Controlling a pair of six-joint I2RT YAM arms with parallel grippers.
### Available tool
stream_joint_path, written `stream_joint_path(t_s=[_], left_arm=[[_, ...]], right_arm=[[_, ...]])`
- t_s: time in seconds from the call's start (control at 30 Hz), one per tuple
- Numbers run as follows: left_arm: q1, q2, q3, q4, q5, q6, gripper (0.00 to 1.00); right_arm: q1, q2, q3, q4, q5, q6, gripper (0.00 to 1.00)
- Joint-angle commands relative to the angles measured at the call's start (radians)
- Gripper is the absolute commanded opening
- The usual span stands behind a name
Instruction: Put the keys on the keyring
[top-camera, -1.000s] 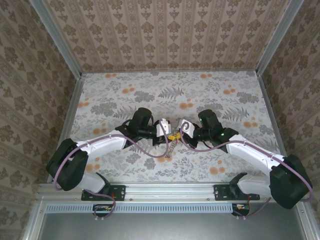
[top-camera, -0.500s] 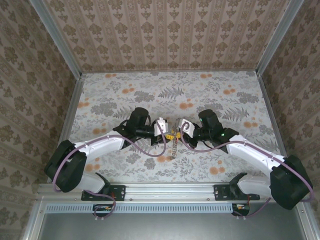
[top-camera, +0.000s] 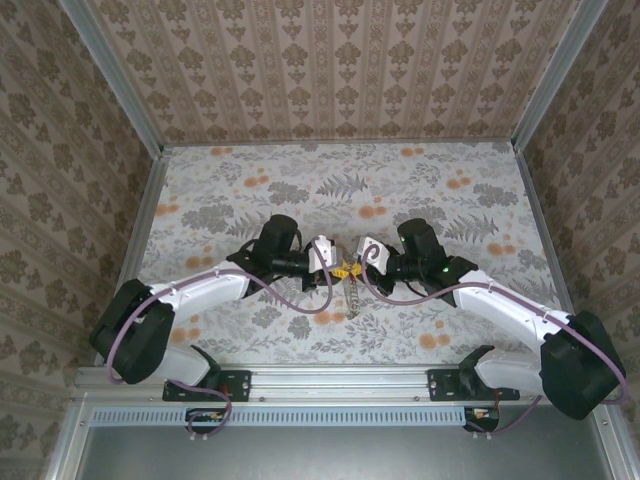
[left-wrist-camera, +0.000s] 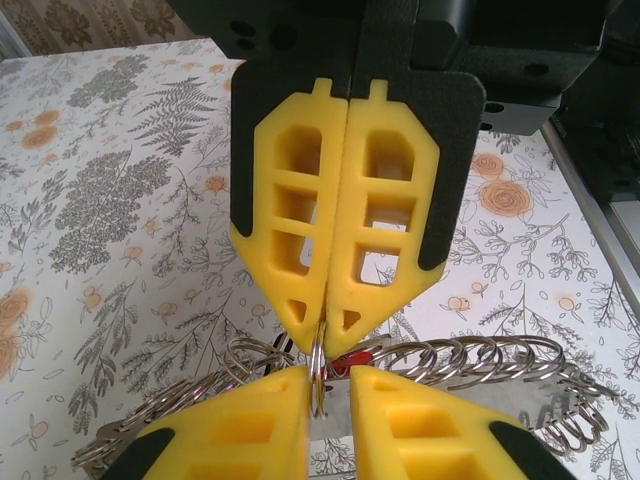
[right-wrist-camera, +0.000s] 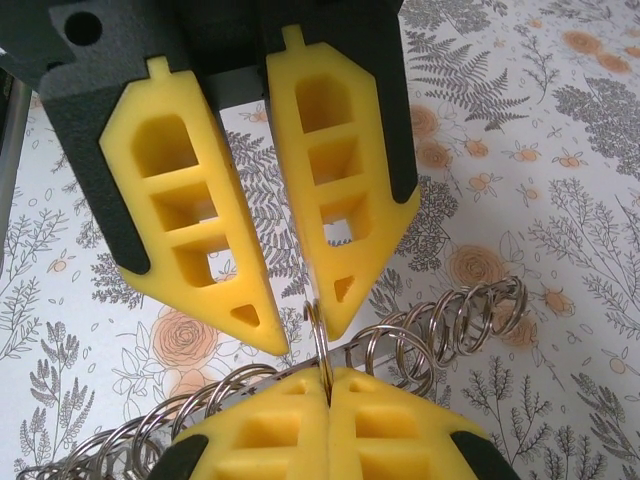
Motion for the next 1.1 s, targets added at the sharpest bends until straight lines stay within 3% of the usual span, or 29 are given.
stream_joint_path(t_s=[0.0,0.17,0.47,0.9,1.07], left_arm=[[0.0,0.011,0.031,-0.019,0.034,0.001,0.13],[-0.002,0.022,0.035,-0.016,0.04,-0.001,0.0],[0.009,0.02,-0.007,0.137,0.101,-0.069,0.0],[0.012,0.027,-0.036,0.234,0.133,-0.109,0.0],[0.013,0.019,-0.039,0.207,0.091,-0.093,0.0]], right_arm=[[0.004,-0.025,-0.007,0.043,-0.032,0.005,0.0],[0.005,-0.036,-0.018,0.056,-0.035,0.008,0.01],[-0.03,-0.041,-0.105,0.151,-0.057,0.051,0.15],[-0.043,0.009,-0.103,0.245,-0.116,0.122,0.13],[-0.043,-0.024,-0.097,0.216,-0.055,0.112,0.17]])
